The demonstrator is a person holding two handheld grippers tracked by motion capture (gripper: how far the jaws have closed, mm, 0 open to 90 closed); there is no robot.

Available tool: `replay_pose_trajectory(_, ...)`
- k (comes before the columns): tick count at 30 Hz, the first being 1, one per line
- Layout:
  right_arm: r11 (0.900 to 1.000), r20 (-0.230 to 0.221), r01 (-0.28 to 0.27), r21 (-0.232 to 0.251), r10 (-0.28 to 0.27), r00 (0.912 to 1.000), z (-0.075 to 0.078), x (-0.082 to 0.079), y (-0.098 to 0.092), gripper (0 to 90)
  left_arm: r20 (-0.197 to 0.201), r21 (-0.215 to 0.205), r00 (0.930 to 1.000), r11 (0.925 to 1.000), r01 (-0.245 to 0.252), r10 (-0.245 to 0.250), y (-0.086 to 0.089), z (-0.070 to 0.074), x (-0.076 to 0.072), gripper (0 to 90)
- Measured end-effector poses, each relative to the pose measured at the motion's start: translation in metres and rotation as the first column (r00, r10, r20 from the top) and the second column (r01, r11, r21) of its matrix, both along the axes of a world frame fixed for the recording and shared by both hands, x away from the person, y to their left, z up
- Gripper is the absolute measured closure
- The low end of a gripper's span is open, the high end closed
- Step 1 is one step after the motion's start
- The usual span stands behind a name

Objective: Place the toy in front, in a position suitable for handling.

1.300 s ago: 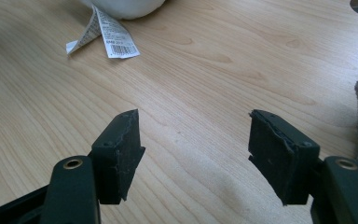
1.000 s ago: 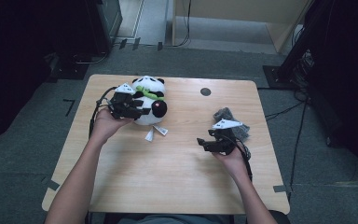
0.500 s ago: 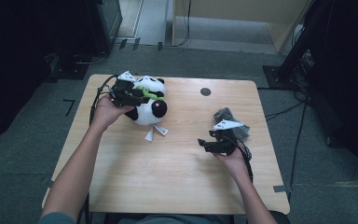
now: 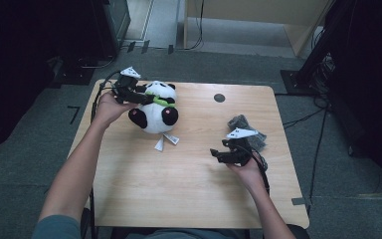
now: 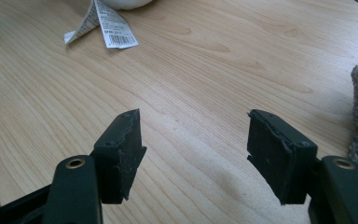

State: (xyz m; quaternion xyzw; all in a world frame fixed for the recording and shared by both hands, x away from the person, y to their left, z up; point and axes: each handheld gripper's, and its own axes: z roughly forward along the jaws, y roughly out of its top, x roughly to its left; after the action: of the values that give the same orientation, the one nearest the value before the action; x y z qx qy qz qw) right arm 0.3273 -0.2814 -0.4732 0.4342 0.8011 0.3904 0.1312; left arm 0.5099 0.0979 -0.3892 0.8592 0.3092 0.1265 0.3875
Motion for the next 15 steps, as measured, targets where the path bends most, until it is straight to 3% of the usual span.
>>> replay_pose_trajectory(2, 1.0, 0.001, -0.002, -0.002, 0.002, 1.0, 0.0, 0.0, 0.0, 36.1, 0.006, 0.003, 1.0, 1.0, -0.004, 0.004, 0.001, -0.004, 0.003, 42.6)
replay_pose_trajectory(6, 1.0, 0.003, -0.004, -0.002, 0.004, 1.0, 0.0, 0.0, 0.0, 36.2, -0.042, 0.015, 0.9991, 0.9999, 0.009, -0.008, 0.003, -0.016, 0.008, 41.2)
replay_pose_trajectory(9, 1.0, 0.0, -0.005, -0.003, 0.005, 1.0, -0.001, 0.0, 0.001, 36.2, -0.054, 0.052, 0.9983, 0.9984, 0.025, -0.022, 0.0, -0.023, 0.009, 40.4)
replay_pose_trajectory(15, 1.0, -0.002, -0.007, -0.004, 0.007, 1.0, -0.001, -0.001, 0.001, 36.3, -0.066, 0.035, 0.9977, 0.9992, 0.017, -0.015, 0.0, -0.028, 0.013, 45.1)
